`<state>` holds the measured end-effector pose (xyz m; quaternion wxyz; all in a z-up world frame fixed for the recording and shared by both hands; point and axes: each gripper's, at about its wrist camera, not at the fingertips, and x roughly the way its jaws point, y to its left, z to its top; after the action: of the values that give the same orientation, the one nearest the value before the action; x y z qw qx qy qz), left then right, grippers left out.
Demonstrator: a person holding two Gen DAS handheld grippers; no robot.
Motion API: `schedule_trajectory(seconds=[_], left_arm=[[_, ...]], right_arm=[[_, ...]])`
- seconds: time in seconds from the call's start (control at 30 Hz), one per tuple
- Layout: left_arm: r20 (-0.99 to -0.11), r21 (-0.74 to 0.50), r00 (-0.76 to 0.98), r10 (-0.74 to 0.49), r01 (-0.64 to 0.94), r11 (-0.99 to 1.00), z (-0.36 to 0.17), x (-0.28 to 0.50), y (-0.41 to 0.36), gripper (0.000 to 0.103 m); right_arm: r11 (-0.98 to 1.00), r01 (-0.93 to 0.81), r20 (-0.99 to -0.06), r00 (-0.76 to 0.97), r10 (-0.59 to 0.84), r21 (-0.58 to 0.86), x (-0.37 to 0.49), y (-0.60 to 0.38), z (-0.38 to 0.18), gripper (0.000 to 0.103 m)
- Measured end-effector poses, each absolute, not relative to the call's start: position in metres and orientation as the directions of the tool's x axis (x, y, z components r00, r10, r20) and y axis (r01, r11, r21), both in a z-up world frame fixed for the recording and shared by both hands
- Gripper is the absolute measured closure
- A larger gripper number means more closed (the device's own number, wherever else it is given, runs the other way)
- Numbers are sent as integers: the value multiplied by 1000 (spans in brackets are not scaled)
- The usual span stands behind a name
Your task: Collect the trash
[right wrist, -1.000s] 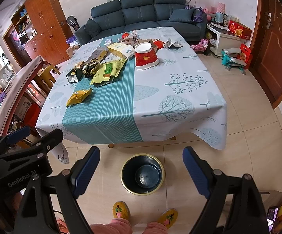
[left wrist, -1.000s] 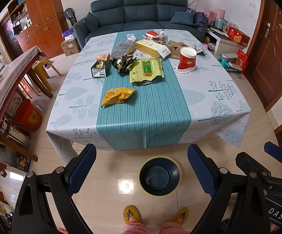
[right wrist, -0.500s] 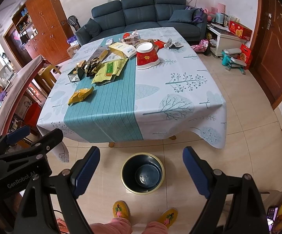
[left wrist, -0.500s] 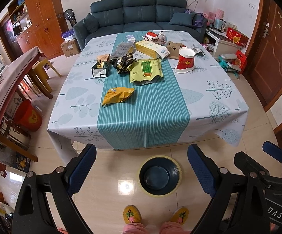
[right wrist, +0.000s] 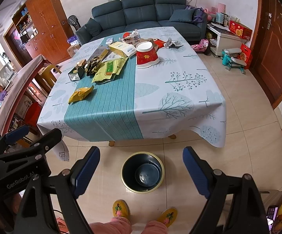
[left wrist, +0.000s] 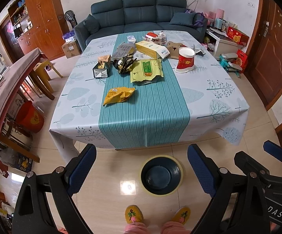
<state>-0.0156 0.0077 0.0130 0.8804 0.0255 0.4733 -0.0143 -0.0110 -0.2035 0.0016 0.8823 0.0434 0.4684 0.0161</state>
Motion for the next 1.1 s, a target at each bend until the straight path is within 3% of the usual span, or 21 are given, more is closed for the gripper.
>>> schedule_trajectory(seconds=[0.6,1.1], left_arm=[[-835,41,550,17,31,999,14,-20,10,10],[-840,49,534,93,-96,994,18,-3,8,10]], right_arm=[[997,9,-824,563,62,81,-13,-204,3,16],[992,-100,-812,572,120,76,10,-212,10,16]])
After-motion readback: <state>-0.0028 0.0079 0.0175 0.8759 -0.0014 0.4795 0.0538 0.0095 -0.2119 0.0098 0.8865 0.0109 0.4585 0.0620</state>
